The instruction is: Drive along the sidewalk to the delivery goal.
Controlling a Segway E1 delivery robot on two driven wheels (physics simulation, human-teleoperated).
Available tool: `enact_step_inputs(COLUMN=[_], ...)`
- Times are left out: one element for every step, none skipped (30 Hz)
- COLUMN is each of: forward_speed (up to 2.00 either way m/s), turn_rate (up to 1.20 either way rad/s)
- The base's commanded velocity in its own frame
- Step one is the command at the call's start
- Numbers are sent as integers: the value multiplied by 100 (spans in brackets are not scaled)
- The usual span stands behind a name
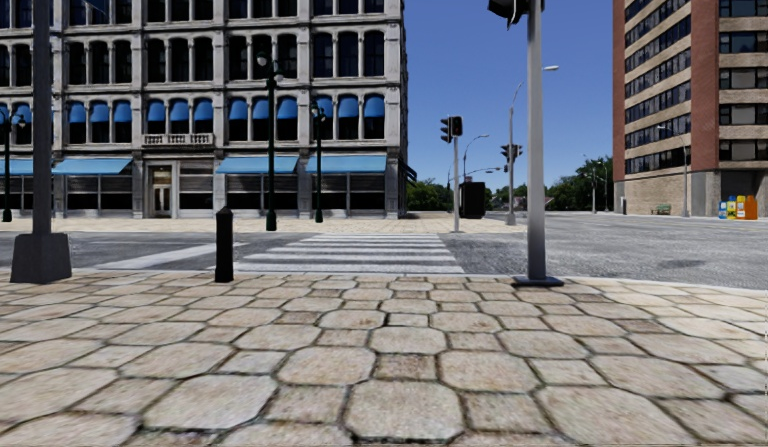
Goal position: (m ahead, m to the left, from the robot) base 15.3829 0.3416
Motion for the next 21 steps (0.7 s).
enact_step_inputs(forward_speed=[200, 200, 200, 200, 200, 200, 200, 200, 200, 200, 200, 200, 200, 200, 200, 200, 200, 200, 200, 200, 200], turn_rate=[0, 0, 0, 0, 0, 0, 0, 0, 0, 0, 0, 0, 0, 0, 0, 0, 0, 0, 0, 0, 0])
